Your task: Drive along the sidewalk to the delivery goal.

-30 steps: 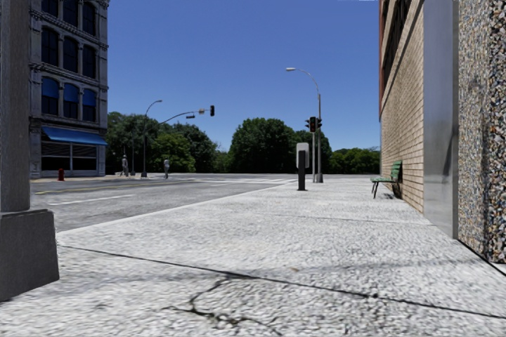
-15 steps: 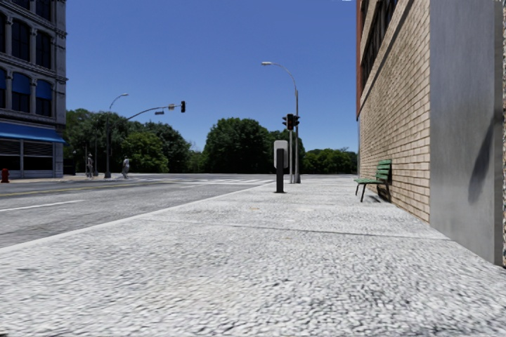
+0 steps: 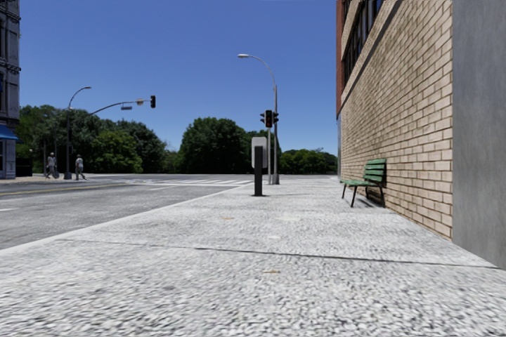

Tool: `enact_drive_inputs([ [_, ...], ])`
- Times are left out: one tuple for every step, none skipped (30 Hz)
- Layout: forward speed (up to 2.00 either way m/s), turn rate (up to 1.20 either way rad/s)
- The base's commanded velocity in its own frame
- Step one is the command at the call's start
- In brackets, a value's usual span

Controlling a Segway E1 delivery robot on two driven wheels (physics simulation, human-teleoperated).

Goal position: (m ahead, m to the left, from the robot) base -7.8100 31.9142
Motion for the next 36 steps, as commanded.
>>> enact_drive_inputs([
  [2.0, -0.31],
  [2.0, -0.31],
  [2.0, -0.31],
  [2.0, -0.31],
  [2.0, -0.31],
  [2.0, -0.31],
  [2.0, -0.31],
  [2.0, -0.31],
  [2.0, -0.31],
  [2.0, -0.31],
  [2.0, -0.31],
  [2.0, -0.31],
  [2.0, -0.31],
  [2.0, -0.31],
  [2.0, -0.31],
  [2.0, -0.31],
  [2.0, -0.31],
  [2.0, -0.31],
  [2.0, -0.31],
  [2.0, -0.28],
  [2.0, -0.1],
  [2.0, 0.0],
  [2.0, 0.0],
  [2.0, 0.0],
  [2.0, 0.0],
  [2.0, 0.0],
  [2.0, 0.0],
  [2.0, 0.0],
  [2.0, 0.0],
  [2.0, 0.0],
  [2.0, 0.0],
  [2.0, 0.0],
  [2.0, 0.0],
  [2.0, 0.0],
  [2.0, 0.0],
  [2.0, 0.0],
])
